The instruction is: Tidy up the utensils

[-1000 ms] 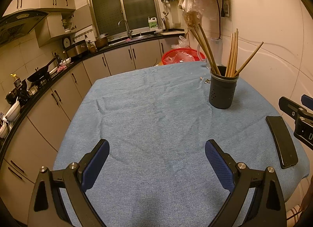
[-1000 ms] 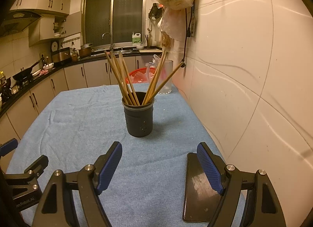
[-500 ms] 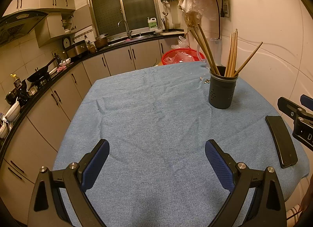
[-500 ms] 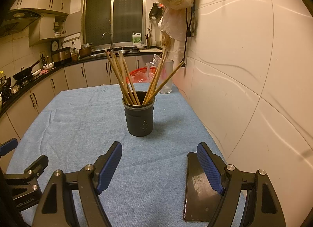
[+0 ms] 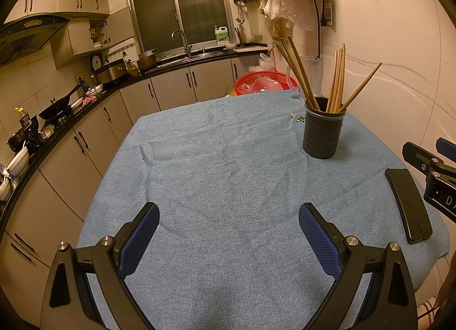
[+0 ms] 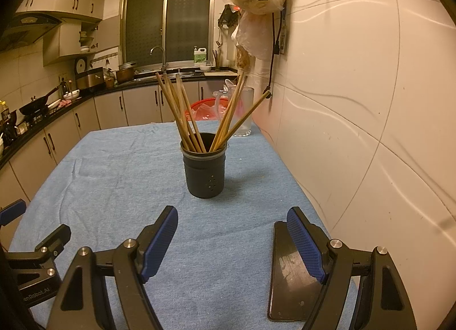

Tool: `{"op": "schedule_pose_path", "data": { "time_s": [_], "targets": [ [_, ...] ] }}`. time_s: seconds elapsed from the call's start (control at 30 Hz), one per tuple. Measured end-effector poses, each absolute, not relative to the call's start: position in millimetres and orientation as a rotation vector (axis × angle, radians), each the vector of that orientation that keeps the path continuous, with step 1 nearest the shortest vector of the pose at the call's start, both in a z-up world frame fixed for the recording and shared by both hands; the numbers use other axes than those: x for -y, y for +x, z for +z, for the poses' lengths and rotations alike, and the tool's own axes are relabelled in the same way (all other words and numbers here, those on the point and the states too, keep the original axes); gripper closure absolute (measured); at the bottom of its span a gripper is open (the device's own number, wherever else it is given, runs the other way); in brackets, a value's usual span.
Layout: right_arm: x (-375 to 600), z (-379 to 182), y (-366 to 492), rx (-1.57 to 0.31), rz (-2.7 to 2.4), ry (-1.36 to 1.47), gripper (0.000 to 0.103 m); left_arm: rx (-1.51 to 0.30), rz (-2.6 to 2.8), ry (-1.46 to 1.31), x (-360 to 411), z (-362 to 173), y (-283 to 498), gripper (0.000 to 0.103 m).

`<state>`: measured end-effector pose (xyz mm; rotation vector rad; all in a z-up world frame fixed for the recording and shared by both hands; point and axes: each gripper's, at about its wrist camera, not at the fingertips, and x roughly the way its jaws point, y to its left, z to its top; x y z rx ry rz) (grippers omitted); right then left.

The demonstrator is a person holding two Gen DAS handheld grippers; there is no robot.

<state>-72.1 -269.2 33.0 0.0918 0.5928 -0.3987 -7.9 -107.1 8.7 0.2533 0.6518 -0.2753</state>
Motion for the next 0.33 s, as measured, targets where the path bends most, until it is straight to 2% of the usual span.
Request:
{"op": "schedule_pose_path", "data": {
  "time_s": [0.33],
  "targets": [
    [265.1, 31.8, -67.5, -0.600, -0.382, 0.090, 0.022, -0.660, -0.228, 0.209, 88.5, 11.6, -0.2, 0.005]
  ]
}}
